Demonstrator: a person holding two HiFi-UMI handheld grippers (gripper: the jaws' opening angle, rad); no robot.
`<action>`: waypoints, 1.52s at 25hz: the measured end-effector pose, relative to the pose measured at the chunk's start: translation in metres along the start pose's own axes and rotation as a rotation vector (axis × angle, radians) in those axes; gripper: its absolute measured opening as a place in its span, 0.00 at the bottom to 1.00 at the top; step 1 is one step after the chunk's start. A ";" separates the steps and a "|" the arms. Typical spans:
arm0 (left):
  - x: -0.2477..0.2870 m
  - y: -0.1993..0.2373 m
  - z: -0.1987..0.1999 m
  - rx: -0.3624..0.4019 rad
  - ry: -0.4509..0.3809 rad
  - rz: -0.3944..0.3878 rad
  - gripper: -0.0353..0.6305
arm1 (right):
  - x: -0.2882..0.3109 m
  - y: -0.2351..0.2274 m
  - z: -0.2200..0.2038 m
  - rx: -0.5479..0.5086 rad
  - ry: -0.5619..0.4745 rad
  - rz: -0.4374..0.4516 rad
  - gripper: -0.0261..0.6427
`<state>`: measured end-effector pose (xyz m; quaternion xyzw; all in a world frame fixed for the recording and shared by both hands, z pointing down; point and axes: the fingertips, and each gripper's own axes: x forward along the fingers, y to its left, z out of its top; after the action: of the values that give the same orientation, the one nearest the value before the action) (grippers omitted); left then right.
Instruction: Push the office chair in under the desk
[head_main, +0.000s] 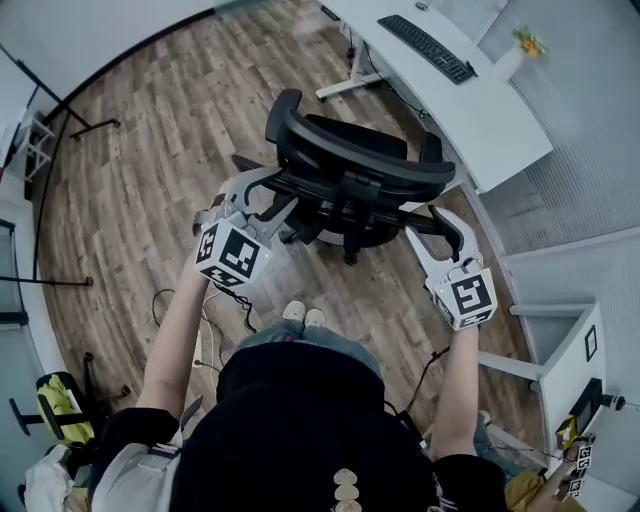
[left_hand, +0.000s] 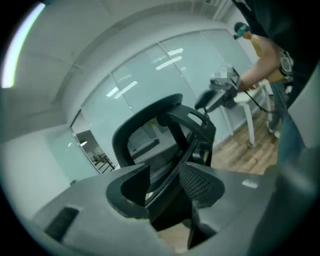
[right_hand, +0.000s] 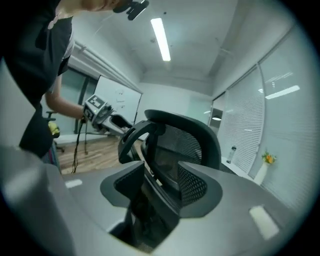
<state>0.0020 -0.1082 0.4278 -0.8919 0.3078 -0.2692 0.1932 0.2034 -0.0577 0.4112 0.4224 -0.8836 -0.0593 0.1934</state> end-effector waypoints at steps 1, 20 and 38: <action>0.003 -0.004 -0.004 0.077 0.044 -0.042 0.35 | 0.002 0.004 -0.002 -0.040 0.043 0.044 0.34; 0.052 -0.032 -0.054 0.736 0.431 -0.333 0.31 | 0.063 0.039 -0.083 -0.670 0.637 0.453 0.34; 0.072 -0.013 -0.058 0.699 0.400 -0.440 0.27 | 0.097 0.022 -0.086 -0.689 0.629 0.422 0.19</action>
<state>0.0210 -0.1561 0.5056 -0.7477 0.0332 -0.5586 0.3575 0.1662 -0.1132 0.5242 0.1439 -0.7779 -0.1770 0.5856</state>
